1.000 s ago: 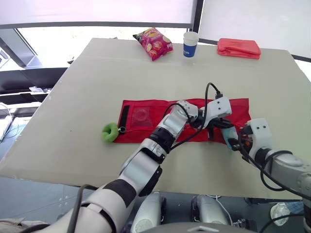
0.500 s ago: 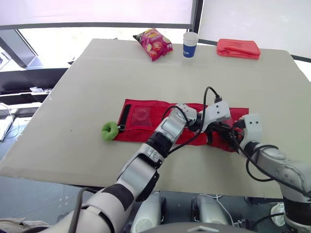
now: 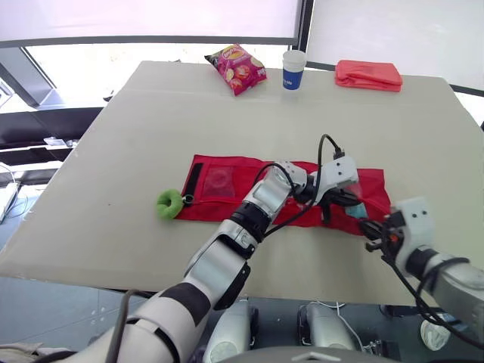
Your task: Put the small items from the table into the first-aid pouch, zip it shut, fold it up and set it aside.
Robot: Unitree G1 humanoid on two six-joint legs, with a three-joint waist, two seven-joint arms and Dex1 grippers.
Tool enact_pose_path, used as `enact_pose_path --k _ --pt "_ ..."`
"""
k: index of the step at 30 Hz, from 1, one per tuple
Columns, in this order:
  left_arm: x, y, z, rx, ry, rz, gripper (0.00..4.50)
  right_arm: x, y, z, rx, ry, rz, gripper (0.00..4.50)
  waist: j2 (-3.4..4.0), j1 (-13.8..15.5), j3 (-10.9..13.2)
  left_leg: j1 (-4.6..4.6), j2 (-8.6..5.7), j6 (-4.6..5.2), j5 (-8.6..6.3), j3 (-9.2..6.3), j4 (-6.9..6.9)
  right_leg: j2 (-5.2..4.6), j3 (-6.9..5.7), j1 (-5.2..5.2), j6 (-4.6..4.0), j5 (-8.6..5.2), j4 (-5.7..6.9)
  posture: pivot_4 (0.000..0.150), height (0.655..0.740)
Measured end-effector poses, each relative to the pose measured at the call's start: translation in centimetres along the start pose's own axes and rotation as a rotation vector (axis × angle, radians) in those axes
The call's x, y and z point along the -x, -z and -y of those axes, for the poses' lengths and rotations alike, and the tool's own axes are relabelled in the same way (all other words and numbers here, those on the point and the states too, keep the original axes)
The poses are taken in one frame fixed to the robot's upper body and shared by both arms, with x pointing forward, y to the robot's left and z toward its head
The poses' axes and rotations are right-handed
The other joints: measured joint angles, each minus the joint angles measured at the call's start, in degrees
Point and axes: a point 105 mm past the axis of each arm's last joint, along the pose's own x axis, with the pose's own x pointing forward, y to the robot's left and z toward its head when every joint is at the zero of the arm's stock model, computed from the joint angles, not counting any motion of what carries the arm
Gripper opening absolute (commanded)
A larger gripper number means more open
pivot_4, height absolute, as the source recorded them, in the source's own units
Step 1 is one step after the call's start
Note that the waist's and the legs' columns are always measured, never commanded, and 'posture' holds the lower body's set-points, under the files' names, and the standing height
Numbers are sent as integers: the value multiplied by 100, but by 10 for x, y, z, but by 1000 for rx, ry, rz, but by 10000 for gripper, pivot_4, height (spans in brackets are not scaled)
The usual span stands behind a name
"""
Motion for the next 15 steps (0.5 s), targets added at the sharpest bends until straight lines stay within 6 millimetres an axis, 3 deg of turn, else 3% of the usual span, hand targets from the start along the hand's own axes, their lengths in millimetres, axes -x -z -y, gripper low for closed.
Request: enact_pose_path --k 2,6,10,13,15 --pt "1 1 0 0 -1 -2 0 -24 -6 8 -3 51 21 513 1 -3 0 0 -1 -1 1 4 1 1 3 -1 0 0 1 1500 7400" --pt "-1 -1 2 -13 4 4 0 -51 -11 19 56 111 47 513 2 16 0 -1 -2 -6 4 2 0 2 -1 -2 0 0 4 1500 7400" --pt "-3 -4 4 -35 7 8 0 -47 -10 20 61 102 75 513 3 26 -1 -8 -2 -14 8 -1 -3 1 -6 -2 3 -3 -4 1500 7400" --pt "-6 -2 6 -43 1 14 0 -23 -3 11 51 41 77 9251 3 35 -1 -13 -2 -7 4 -3 -6 0 -6 -1 5 -3 -16 1500 7400" --pt "-7 0 7 -25 -14 28 6674 -1 2 5 35 -1 68 19611 3 34 -1 -13 -2 0 0 -5 -4 -3 -5 0 5 -3 -16 1500 7400"
